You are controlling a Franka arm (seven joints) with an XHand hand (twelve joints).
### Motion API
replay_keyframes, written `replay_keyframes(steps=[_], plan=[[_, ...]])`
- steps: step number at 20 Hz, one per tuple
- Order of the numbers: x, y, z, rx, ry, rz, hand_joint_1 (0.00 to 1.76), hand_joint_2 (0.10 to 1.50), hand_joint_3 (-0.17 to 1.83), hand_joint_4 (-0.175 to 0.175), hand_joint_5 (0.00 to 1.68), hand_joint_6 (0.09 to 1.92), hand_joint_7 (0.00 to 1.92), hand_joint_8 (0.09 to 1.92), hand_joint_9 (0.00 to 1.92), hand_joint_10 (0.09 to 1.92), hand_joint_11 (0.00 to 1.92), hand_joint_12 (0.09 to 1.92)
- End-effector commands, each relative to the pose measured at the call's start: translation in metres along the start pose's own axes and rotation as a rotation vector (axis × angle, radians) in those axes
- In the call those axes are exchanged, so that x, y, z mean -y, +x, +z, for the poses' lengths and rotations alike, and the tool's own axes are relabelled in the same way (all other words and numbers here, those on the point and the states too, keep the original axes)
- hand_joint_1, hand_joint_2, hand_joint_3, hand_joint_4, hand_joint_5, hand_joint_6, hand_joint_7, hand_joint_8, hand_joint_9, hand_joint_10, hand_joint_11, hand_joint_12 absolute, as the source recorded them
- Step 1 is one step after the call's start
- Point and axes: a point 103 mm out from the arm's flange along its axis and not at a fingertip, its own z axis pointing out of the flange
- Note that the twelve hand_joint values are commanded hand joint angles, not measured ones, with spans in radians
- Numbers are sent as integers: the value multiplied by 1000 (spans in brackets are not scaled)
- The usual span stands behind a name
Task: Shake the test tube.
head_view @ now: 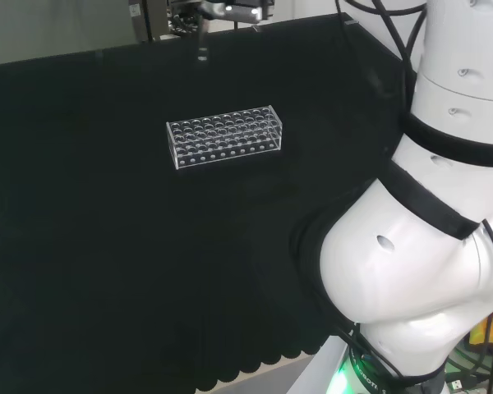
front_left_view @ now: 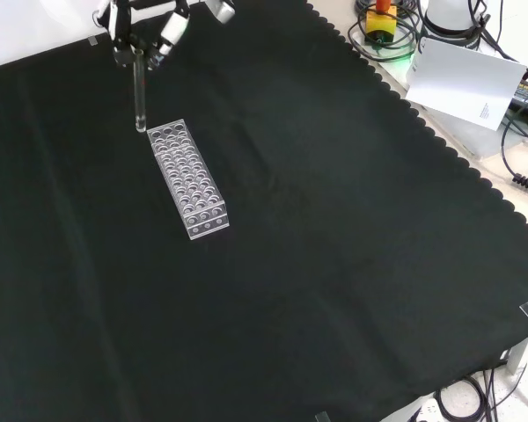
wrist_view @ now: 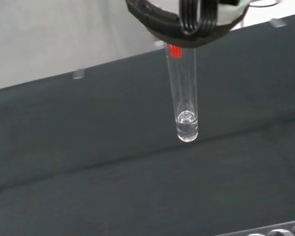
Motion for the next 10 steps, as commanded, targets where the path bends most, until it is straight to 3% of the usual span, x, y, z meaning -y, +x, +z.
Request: replay_keyframes(steps=[1,7,10], plan=[[-1,-85,-25,139,-45,148,1416,984,0,-175,1269,287,1311,843,1263,376,696,1253],[-3,-141,-54,204,-83,270,1416,984,0,-175,1270,287,1311,843,1263,376,695,1253],[-3,-153,-61,216,-90,297,1417,984,0,-175,1270,287,1310,844,1262,376,695,1253]])
